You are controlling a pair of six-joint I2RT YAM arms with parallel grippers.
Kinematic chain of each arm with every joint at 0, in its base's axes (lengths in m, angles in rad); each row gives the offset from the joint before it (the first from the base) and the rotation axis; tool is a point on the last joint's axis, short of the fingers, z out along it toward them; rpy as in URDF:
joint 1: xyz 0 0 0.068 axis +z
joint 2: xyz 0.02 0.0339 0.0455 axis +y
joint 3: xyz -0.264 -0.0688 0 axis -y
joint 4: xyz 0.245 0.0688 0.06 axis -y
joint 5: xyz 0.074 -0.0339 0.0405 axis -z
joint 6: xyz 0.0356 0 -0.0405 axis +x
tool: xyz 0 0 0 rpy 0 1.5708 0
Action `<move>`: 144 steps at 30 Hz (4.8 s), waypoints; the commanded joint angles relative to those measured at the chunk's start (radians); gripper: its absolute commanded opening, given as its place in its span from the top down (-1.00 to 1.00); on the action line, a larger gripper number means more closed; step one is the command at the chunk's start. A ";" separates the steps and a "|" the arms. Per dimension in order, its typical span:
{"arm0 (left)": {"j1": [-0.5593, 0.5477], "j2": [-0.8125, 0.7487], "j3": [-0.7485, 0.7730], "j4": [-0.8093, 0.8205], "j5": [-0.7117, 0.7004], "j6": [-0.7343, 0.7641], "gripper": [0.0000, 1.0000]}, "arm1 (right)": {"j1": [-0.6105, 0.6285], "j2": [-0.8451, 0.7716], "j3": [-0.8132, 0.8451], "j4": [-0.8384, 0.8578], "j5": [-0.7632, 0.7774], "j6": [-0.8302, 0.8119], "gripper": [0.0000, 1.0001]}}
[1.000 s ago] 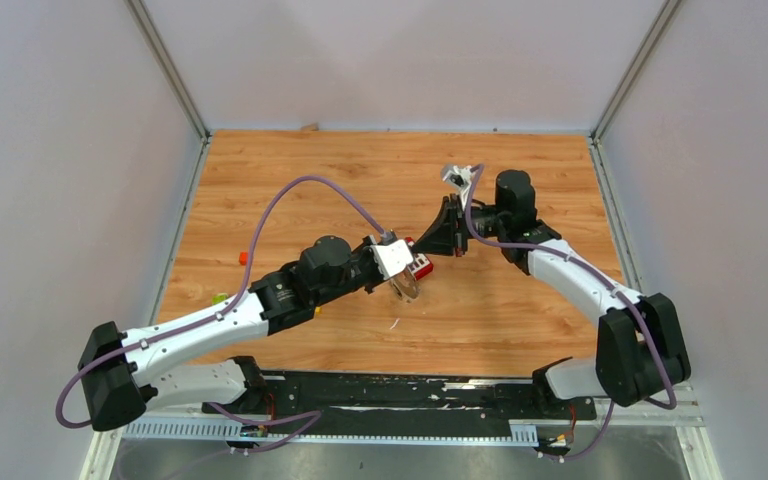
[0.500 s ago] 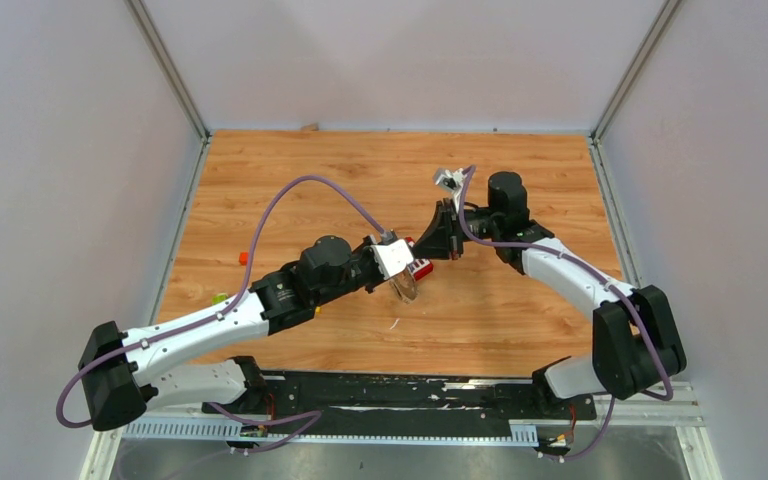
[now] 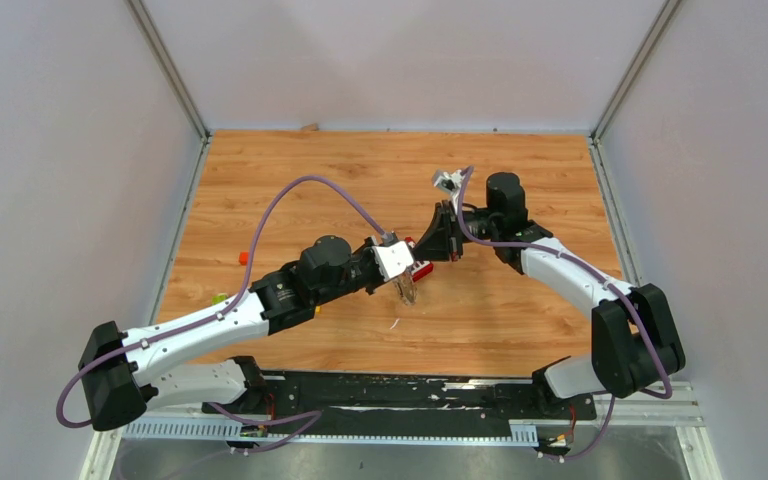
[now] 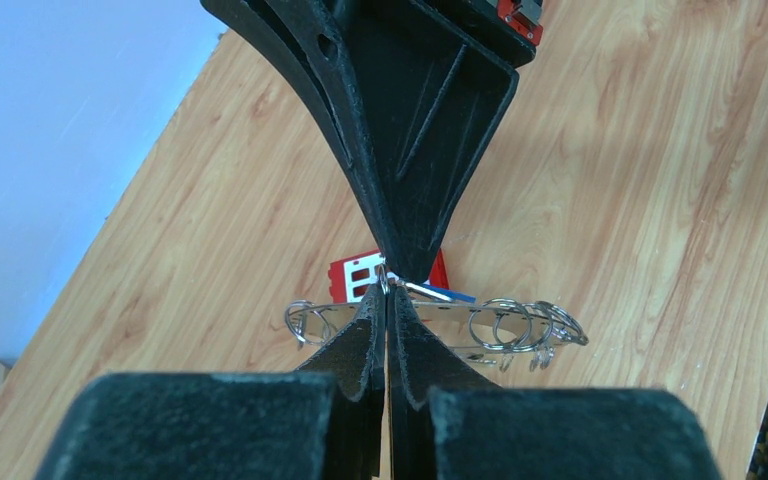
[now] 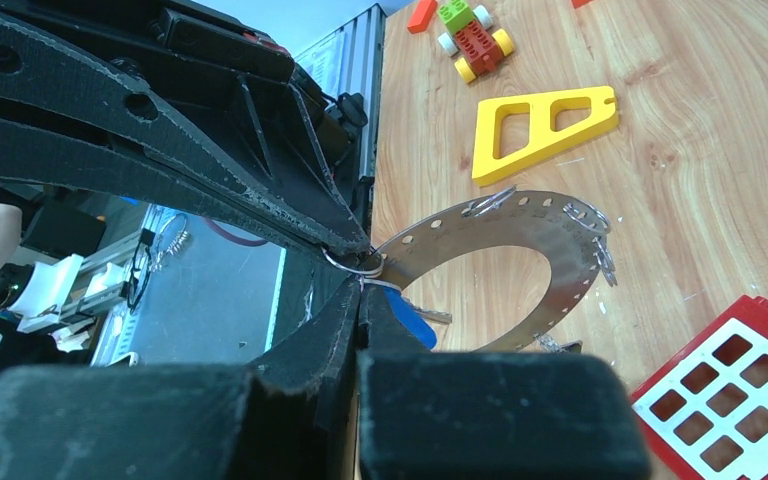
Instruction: Put the keys on the keyring
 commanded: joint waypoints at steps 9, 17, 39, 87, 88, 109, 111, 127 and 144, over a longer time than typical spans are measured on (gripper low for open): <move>-0.003 -0.041 0.002 0.044 0.062 0.013 1.00 | -0.017 -0.014 0.042 -0.024 -0.018 -0.050 1.00; -0.002 -0.074 -0.028 0.052 0.092 0.076 1.00 | -0.021 -0.083 0.103 -0.344 -0.035 -0.364 1.00; 0.027 -0.296 -0.132 -0.144 0.534 0.481 1.00 | -0.021 -0.289 0.136 -1.106 0.453 -1.141 1.00; 0.086 -0.156 -0.087 -0.096 0.600 0.374 1.00 | 0.280 -0.431 0.044 -0.722 0.472 -1.052 -0.29; 0.090 -0.150 -0.082 -0.095 0.609 0.367 1.00 | 0.303 -0.431 0.042 -0.714 0.492 -1.051 -0.27; 0.096 -0.164 -0.091 -0.048 0.633 0.310 1.00 | 0.444 -0.325 0.068 -0.678 0.588 -1.013 0.39; 0.096 -0.162 -0.093 -0.043 0.629 0.308 1.00 | 0.447 -0.320 0.068 -0.676 0.584 -1.009 0.40; 0.100 -0.159 -0.110 -0.024 0.608 0.301 1.00 | 0.451 -0.347 0.074 -0.674 0.593 -0.995 0.82; 0.124 -0.168 -0.083 -0.121 0.656 0.355 0.52 | 0.488 -0.445 0.018 -0.685 0.678 -1.152 1.00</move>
